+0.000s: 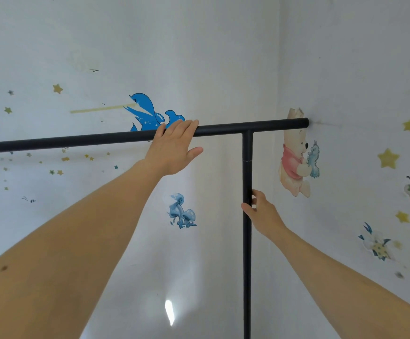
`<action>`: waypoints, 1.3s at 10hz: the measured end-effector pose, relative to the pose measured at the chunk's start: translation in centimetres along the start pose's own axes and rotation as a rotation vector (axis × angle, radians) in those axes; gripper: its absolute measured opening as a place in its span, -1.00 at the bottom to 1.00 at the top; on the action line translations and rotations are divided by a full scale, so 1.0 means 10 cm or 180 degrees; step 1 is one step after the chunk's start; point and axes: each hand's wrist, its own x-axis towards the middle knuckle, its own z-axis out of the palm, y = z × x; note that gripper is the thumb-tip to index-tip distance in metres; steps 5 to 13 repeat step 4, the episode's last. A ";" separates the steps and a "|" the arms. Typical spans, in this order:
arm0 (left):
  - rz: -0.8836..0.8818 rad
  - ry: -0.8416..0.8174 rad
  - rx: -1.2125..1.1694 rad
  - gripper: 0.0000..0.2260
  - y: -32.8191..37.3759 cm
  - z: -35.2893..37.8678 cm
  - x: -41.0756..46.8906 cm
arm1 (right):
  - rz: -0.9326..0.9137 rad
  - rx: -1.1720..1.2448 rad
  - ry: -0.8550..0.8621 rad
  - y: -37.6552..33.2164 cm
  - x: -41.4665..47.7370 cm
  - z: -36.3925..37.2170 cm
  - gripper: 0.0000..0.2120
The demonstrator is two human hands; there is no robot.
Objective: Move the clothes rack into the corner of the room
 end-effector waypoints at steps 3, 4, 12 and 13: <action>-0.0132 -0.0237 -0.0097 -0.40 0.03 -0.19 -0.33 | -0.0452 -0.0157 0.0268 -0.20 -0.29 -0.14 -0.52; -0.0110 -0.0244 0.0127 -0.42 -0.07 -0.23 -0.55 | -0.0643 -0.0076 0.0413 -0.36 -0.37 -0.13 -0.54; -0.0110 -0.0244 0.0127 -0.42 -0.07 -0.23 -0.55 | -0.0643 -0.0076 0.0413 -0.36 -0.37 -0.13 -0.54; -0.0110 -0.0244 0.0127 -0.42 -0.07 -0.23 -0.55 | -0.0643 -0.0076 0.0413 -0.36 -0.37 -0.13 -0.54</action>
